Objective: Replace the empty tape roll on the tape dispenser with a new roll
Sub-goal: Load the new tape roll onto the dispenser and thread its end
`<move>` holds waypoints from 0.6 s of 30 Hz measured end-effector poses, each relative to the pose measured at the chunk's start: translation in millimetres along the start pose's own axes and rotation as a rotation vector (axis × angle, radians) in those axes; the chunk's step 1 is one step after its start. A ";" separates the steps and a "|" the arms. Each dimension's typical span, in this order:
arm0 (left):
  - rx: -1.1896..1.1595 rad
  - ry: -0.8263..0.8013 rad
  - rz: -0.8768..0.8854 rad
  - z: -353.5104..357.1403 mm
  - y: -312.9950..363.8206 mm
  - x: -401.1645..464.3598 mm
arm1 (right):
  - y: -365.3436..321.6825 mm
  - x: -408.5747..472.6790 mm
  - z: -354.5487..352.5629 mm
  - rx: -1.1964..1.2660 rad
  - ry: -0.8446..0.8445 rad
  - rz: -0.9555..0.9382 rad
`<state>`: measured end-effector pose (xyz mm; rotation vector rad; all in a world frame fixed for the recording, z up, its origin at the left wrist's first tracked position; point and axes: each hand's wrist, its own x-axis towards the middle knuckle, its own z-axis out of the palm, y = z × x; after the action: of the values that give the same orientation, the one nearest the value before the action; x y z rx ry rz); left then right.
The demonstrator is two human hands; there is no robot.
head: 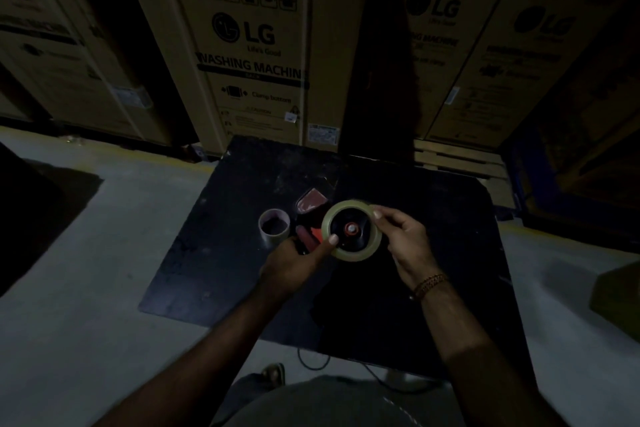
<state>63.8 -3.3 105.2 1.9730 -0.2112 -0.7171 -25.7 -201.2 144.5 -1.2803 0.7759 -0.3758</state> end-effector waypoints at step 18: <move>0.091 -0.028 0.033 -16.3 0.3 -1.6 | -8.1 21.2 7.0 -0.217 -0.194 -0.121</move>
<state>71.7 9.5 111.6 2.0420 -0.2974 -0.7259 -4.7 -212.2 146.2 -1.5470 0.5870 -0.2640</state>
